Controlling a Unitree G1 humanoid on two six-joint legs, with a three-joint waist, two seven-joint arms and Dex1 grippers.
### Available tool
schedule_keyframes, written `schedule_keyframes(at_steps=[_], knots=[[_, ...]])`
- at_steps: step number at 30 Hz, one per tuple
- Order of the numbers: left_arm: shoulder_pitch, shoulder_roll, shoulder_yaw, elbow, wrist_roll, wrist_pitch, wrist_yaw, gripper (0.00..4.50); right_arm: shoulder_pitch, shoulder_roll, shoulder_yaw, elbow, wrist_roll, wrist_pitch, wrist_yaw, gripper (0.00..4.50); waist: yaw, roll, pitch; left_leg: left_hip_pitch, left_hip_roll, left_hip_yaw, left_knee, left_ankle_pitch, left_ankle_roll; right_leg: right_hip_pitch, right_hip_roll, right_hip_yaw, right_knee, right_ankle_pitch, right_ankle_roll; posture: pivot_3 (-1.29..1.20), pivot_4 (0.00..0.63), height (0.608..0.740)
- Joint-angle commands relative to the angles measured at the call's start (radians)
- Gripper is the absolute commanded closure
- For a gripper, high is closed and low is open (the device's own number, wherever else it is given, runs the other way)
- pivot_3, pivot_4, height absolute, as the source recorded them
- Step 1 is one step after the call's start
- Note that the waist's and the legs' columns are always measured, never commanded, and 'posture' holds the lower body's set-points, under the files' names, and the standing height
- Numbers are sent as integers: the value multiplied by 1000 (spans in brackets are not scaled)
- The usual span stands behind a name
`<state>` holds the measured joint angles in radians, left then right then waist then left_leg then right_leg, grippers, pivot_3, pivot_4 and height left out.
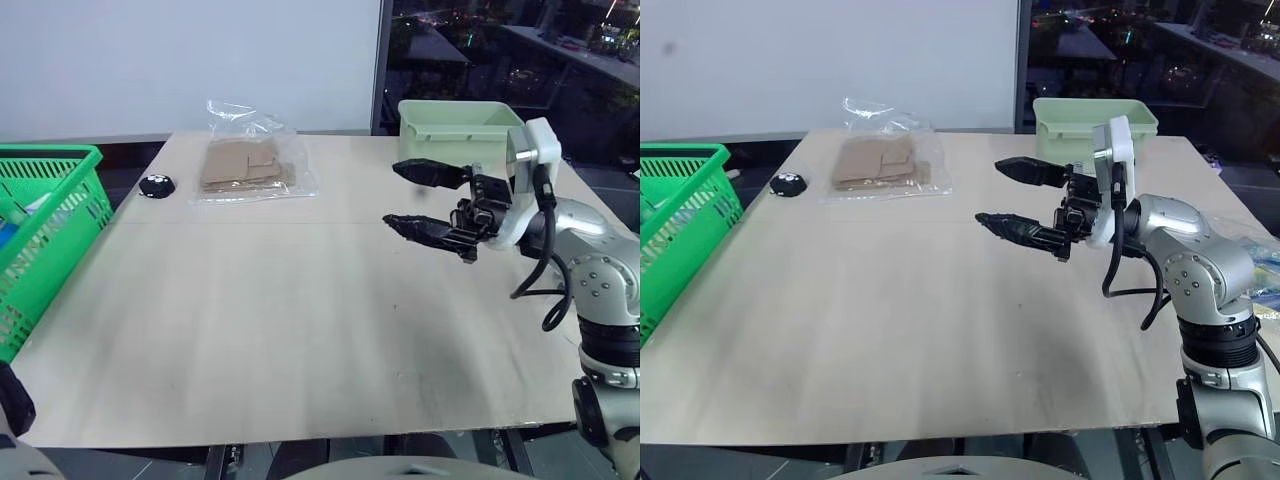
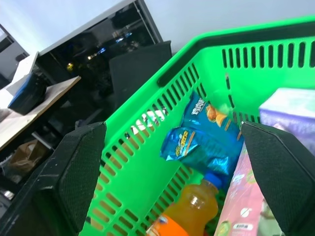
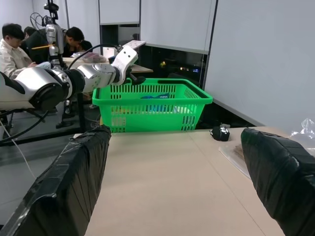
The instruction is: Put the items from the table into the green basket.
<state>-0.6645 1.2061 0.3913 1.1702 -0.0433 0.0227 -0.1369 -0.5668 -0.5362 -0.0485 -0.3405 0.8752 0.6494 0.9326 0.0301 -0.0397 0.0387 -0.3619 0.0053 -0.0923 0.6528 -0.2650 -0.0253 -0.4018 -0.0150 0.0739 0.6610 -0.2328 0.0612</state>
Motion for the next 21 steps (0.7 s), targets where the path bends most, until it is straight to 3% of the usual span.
schedule_keyframes(at_steps=[1, 6, 9, 16, 21], knots=[[-18, -1, 2, -27, -17, -51, -34, 26, -7, -1, -22, -17, 6, -19, 4, 0, -3, 0, 0, 0, 0, 0, 0, 0, 0, 0, 0, 0, 0, 0, 0, 76, 0, 740], [-8, -71, 31, -98, -82, -85, -145, 26, -8, -3, -21, -7, 6, -15, 11, 0, -1, 1, 0, 0, 0, 0, 0, 0, 0, 0, 0, 0, 0, 0, 0, 82, 0, 740], [50, -174, 58, -208, -162, -38, -221, 26, 10, -4, -23, -12, 9, -12, 8, 0, -2, 1, 0, 0, 0, 0, 0, 0, 0, 0, 0, 0, 0, 0, 0, 84, 0, 740], [373, -519, 35, -874, -358, 175, -280, 26, 62, -4, -35, -51, 18, -9, -22, 0, -17, 7, -3, -1, 0, 2, 0, 0, 0, 0, -2, 3, 0, 1, -1, 55, 0, 740], [493, -670, -26, -1218, -428, 291, -244, 26, 99, -14, -53, -78, 25, -6, -44, 0, -28, 7, -3, 0, 1, 2, 0, 0, 0, -1, 0, 3, 0, 1, -1, 35, 0, 740]])
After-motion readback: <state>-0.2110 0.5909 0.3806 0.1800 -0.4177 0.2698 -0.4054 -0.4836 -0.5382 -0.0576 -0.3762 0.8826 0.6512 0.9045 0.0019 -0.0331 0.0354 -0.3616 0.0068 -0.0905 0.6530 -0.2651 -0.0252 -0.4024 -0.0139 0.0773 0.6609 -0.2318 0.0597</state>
